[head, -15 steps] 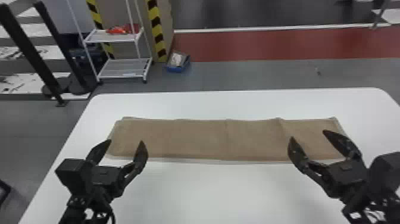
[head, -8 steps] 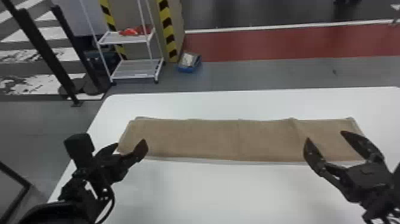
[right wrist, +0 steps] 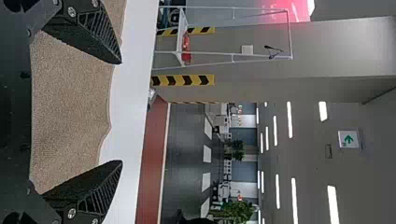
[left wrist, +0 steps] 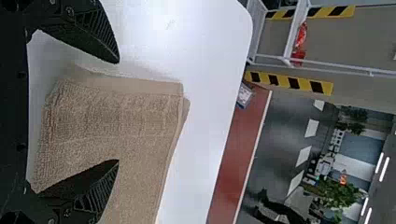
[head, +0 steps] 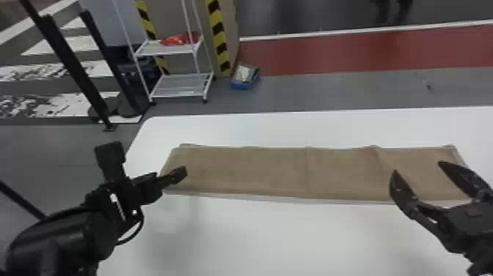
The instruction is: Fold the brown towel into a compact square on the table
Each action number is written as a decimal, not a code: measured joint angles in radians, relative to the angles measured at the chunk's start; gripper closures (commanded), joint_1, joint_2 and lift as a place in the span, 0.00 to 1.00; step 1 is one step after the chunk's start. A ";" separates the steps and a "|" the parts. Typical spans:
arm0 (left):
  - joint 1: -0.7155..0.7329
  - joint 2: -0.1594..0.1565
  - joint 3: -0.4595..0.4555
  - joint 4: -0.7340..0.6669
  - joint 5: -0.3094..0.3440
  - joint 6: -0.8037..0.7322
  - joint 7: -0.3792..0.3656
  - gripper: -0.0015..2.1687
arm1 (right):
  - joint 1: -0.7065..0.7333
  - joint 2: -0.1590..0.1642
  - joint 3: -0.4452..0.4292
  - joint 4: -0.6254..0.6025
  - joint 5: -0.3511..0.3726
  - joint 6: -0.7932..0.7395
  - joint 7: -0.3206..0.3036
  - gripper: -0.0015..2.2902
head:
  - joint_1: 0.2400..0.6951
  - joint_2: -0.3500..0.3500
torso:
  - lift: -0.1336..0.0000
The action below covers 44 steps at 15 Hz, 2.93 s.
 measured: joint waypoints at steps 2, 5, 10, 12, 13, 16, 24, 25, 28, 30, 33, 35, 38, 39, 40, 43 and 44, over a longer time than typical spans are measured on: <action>-0.029 0.007 0.000 0.023 -0.017 0.010 0.001 0.07 | 0.000 0.000 0.001 -0.002 0.000 0.000 0.000 0.06 | 1.00 0.80 | 0.07; -0.053 0.020 0.001 0.068 -0.026 0.041 0.001 0.07 | 0.000 -0.001 0.001 -0.002 0.001 0.003 0.000 0.06 | 1.00 0.81 | 0.07; -0.050 0.026 0.003 0.088 -0.027 0.045 -0.020 0.86 | -0.003 0.000 0.000 0.000 0.002 0.004 0.000 0.06 | 1.00 0.81 | 0.07; -0.038 0.026 0.004 0.071 -0.028 0.043 -0.022 0.97 | -0.003 0.001 0.000 0.003 0.002 0.004 0.000 0.06 | 1.00 0.81 | 0.07; -0.029 0.026 0.005 0.056 -0.028 0.042 -0.021 0.97 | -0.003 0.002 0.000 0.003 0.002 0.004 0.000 0.06 | 1.00 0.81 | 0.07; -0.002 0.021 0.011 0.012 -0.027 0.040 -0.018 0.99 | -0.002 0.003 0.000 0.004 0.001 0.003 0.000 0.06 | 1.00 0.82 | 0.07; 0.036 0.014 -0.003 -0.080 -0.026 0.043 -0.050 0.99 | 0.000 0.005 -0.003 0.010 -0.002 0.003 0.002 0.06 | 1.00 0.79 | 0.07; 0.050 0.008 -0.013 -0.132 -0.019 0.045 -0.041 0.99 | 0.000 0.006 -0.003 0.011 -0.002 0.003 0.002 0.06 | 1.00 0.78 | 0.07; 0.071 -0.021 -0.072 -0.293 -0.003 0.102 -0.011 0.99 | 0.000 0.010 -0.001 0.012 0.001 0.002 0.002 0.06 | 1.00 0.70 | 0.07; 0.069 -0.036 -0.137 -0.375 -0.002 0.145 0.018 0.99 | 0.003 0.011 -0.001 0.012 0.001 -0.001 0.002 0.06 | 1.00 0.65 | 0.07; 0.035 -0.055 -0.263 -0.448 -0.010 0.199 0.074 0.99 | 0.010 0.012 0.000 0.009 0.000 -0.008 0.002 0.06 | 1.00 0.53 | 0.07; -0.010 -0.081 -0.358 -0.462 -0.023 0.209 0.139 0.99 | 0.015 0.012 -0.001 0.008 0.000 -0.013 0.002 0.06 | 1.00 0.48 | 0.07; -0.078 -0.136 -0.490 -0.454 -0.087 0.210 0.168 0.99 | 0.027 0.010 -0.005 0.004 0.000 -0.025 0.002 0.06 | 1.00 0.35 | 0.07; -0.097 -0.142 -0.530 -0.446 -0.114 0.210 0.168 0.99 | 0.032 0.010 -0.007 0.003 0.000 -0.031 0.002 0.06 | 1.00 0.33 | 0.07; -0.108 -0.145 -0.566 -0.430 -0.134 0.210 0.170 0.99 | 0.037 0.010 -0.009 0.002 -0.001 -0.039 0.002 0.06 | 1.00 0.31 | 0.07; -0.122 -0.146 -0.668 -0.367 -0.178 0.204 0.185 0.99 | 0.049 0.009 -0.022 0.001 -0.004 -0.061 -0.001 0.06 | 1.00 0.23 | 0.07; -0.127 -0.146 -0.696 -0.341 -0.188 0.195 0.186 0.99 | 0.051 0.009 -0.024 0.002 -0.004 -0.065 -0.002 0.06 | 1.00 0.21 | 0.07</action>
